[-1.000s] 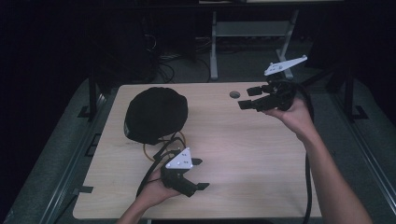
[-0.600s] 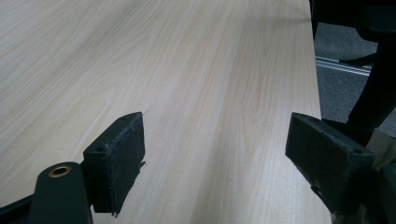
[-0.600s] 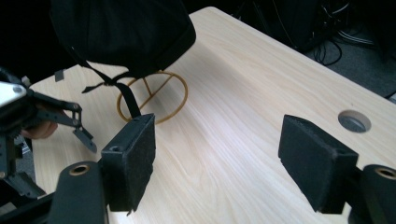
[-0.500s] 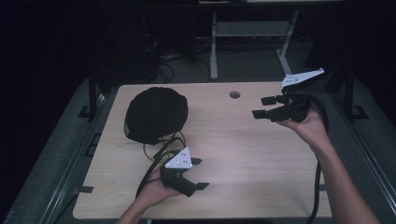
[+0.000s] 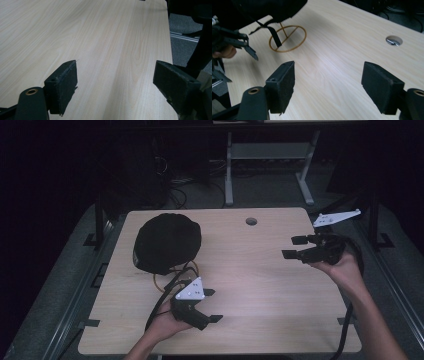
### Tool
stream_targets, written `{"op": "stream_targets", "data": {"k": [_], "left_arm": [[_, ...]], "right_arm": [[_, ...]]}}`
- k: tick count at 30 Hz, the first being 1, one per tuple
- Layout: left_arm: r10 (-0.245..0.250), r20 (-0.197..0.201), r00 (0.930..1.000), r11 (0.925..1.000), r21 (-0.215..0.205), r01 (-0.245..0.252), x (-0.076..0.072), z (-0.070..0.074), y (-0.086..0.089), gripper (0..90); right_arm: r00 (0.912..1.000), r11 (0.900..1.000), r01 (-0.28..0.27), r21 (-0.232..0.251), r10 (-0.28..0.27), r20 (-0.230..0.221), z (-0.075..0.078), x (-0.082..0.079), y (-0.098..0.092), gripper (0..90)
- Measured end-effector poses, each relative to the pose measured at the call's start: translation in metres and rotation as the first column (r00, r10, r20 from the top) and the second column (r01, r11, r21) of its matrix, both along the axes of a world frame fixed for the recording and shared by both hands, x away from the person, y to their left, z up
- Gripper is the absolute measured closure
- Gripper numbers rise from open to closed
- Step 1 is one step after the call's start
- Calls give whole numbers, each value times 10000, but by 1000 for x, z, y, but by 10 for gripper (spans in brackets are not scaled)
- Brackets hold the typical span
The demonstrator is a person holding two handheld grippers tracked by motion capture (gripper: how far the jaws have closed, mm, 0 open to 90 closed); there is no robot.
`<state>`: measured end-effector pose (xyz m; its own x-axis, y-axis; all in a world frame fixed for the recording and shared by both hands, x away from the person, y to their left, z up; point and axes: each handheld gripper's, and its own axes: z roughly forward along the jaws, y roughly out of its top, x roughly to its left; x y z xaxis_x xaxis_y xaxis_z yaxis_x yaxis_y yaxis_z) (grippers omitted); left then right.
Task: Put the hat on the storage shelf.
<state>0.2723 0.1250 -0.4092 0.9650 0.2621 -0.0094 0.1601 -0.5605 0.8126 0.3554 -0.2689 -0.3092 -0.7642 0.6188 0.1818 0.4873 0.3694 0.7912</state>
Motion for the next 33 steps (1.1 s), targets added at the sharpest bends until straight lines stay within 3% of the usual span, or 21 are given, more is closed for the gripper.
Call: {"op": "stream_targets", "data": {"k": [21,33], "left_arm": [[103,-51,9999,9999,-57,-103,-1,-1,1,187],[126,-75,9999,9999,-2,-126,-1,-1,2,187]], "right_arm": [[9969,9967,736,345,-726,-309,-43,-34,-38,265],[9930,9940,1076,209,-1064,-509,-65,-53,-53,263]]}}
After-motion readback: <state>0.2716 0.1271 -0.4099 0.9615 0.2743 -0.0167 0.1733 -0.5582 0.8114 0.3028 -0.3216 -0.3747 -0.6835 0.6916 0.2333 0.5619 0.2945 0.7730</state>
